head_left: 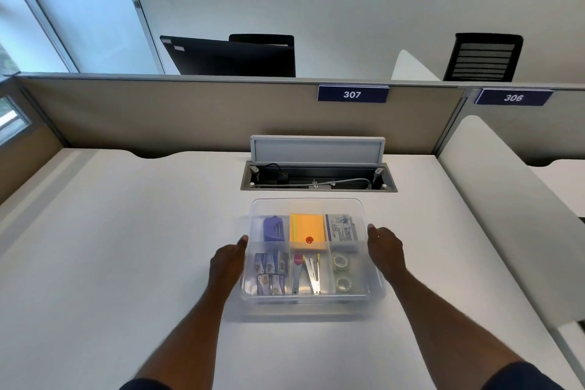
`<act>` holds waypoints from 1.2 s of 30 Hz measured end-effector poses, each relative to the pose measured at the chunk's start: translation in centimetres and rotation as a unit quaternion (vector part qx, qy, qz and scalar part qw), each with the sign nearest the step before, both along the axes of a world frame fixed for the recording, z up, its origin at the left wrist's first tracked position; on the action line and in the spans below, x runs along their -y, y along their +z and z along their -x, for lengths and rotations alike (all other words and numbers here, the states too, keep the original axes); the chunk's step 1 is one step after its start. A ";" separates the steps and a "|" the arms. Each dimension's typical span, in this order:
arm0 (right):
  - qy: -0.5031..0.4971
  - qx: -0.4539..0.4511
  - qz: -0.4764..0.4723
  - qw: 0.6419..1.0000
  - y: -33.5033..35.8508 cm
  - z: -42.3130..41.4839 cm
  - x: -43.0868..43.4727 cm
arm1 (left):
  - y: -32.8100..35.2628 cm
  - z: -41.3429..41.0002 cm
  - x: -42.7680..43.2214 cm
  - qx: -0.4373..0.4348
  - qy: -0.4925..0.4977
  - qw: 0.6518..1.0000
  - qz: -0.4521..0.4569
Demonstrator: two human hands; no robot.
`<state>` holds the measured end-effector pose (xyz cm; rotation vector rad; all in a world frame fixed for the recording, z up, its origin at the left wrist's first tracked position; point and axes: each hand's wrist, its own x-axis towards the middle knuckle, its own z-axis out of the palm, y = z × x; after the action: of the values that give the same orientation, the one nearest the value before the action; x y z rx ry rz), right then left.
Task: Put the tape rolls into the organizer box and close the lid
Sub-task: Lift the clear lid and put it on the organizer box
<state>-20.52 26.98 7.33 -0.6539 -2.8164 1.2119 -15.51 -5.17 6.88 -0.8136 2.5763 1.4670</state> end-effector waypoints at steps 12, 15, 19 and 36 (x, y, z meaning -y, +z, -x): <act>0.031 -0.006 -0.002 1.000 1.0 7.3 1.6 | 2.4 8.2 -1.2 -0.045 0.038 0.998 0.027; 0.011 -0.031 0.022 0.999 0.1 8.1 1.6 | 2.5 9.8 -1.2 -0.003 0.049 0.999 0.004; -0.010 -0.043 0.049 0.998 -0.8 9.2 1.4 | 2.3 11.5 -1.6 -0.025 0.072 0.996 0.046; 0.120 -0.068 -0.006 0.990 -1.6 9.7 0.7 | 0.1 12.2 -2.5 -0.109 0.157 0.982 0.004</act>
<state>-30.24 26.30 5.75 -0.2253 -2.8456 1.2172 -27.70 -2.63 6.93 -1.1672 2.7055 1.7185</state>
